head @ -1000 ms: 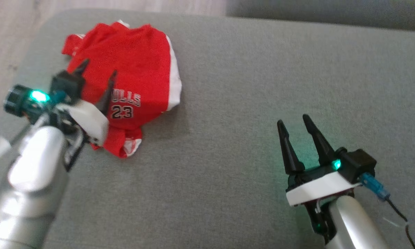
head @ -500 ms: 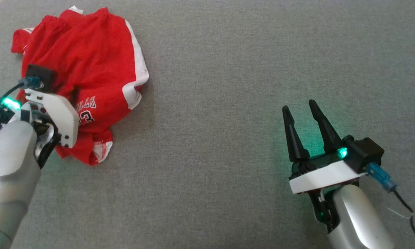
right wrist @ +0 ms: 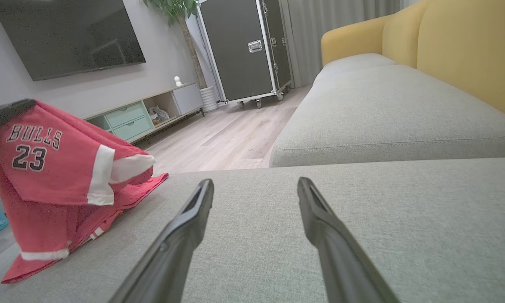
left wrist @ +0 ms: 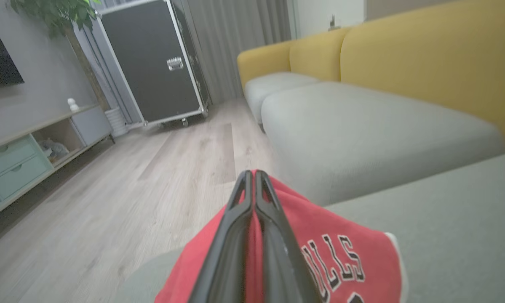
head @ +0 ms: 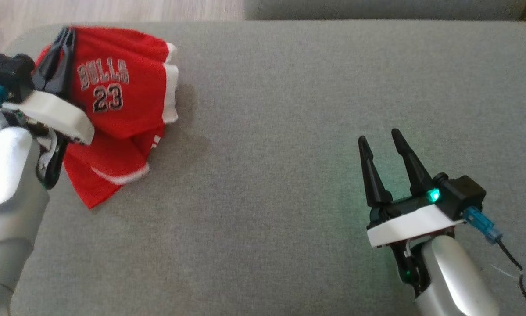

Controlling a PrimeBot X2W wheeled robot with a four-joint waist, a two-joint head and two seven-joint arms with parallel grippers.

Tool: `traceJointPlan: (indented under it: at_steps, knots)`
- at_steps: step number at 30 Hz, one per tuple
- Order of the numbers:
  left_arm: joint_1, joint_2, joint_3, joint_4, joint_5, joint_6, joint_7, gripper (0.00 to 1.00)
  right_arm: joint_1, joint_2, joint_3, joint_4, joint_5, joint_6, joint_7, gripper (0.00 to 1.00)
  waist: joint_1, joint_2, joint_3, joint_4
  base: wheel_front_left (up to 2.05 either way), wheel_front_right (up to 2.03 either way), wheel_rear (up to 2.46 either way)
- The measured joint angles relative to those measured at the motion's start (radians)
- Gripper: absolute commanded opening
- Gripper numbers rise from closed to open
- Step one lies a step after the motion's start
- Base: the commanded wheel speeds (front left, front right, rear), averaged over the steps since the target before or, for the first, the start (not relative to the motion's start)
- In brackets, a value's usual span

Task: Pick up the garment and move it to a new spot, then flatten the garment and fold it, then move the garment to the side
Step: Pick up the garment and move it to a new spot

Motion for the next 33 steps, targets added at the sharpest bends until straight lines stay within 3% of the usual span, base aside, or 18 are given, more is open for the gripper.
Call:
traceJointPlan:
  at_steps: [8,19,26,33]
  knots:
    - [0.032,-0.007,0.063,-0.22,-0.035,0.068,-0.085,0.0,0.047,0.0,0.003,0.011,0.02,0.0,0.0,1.0,-0.0001,0.0,-0.078,-0.01,0.0,0.0,0.0]
    - [0.129,-0.025,-0.004,-0.415,-0.025,0.097,-0.037,0.0,0.058,0.0,0.019,0.01,0.033,0.0,0.0,1.0,-0.0001,0.0,-0.106,-0.052,0.0,0.0,0.0]
    - [0.131,-0.1,-0.082,-0.469,-0.016,0.101,0.023,0.0,0.051,0.0,0.016,-0.006,0.033,0.0,0.0,1.0,0.0,0.0,-0.092,-0.132,0.0,0.0,0.0]
    - [0.093,-0.183,-0.137,-0.43,0.005,0.096,0.032,0.0,-0.006,0.001,-0.014,-0.064,0.047,0.0,0.0,1.0,0.0001,0.0,-0.048,-0.261,0.0,0.0,0.0]
